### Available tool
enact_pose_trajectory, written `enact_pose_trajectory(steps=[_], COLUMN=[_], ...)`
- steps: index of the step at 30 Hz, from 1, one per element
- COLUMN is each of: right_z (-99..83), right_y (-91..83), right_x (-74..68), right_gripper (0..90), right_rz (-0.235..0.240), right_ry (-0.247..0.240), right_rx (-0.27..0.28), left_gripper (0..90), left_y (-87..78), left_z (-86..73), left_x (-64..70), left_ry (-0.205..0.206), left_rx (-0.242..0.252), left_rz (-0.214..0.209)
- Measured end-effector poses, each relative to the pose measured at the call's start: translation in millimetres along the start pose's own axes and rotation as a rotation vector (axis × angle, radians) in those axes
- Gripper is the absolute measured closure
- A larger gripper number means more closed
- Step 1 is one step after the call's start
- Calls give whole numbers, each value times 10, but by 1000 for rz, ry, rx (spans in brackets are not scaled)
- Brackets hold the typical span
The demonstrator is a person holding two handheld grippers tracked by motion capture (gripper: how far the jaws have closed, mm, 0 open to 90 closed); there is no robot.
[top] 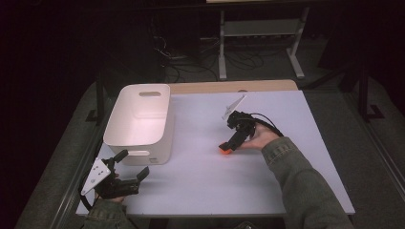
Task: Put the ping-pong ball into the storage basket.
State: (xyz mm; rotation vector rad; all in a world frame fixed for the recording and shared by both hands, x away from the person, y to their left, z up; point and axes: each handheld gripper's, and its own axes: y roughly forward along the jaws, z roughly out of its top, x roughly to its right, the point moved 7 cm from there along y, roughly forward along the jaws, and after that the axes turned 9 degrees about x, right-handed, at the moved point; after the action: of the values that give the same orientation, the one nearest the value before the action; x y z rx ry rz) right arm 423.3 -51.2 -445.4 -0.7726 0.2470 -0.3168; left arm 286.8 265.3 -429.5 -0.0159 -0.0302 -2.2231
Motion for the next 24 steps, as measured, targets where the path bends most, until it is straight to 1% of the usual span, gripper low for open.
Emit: enact_pose_trajectory(steps=[8, 15, 20, 24], right_z=[-57, -106, -151, -167], right_y=[101, 151, 193, 212], right_x=[6, 31, 29, 26], right_gripper=[0, 0, 0, 0], right_rz=[13, 17, 31, 35], right_ry=[-2, 9, 1, 0], right_rx=[-44, -72, -105, -117], left_gripper=[17, 17, 17, 17], left_y=[0, 0, 1, -1], left_z=[0, 0, 1, 3], left_x=[1, 2, 4, 5], left_ry=[0, 0, 0, 0], left_rx=[0, 0, 0, 2], left_rz=[-1, -2, -4, -6])
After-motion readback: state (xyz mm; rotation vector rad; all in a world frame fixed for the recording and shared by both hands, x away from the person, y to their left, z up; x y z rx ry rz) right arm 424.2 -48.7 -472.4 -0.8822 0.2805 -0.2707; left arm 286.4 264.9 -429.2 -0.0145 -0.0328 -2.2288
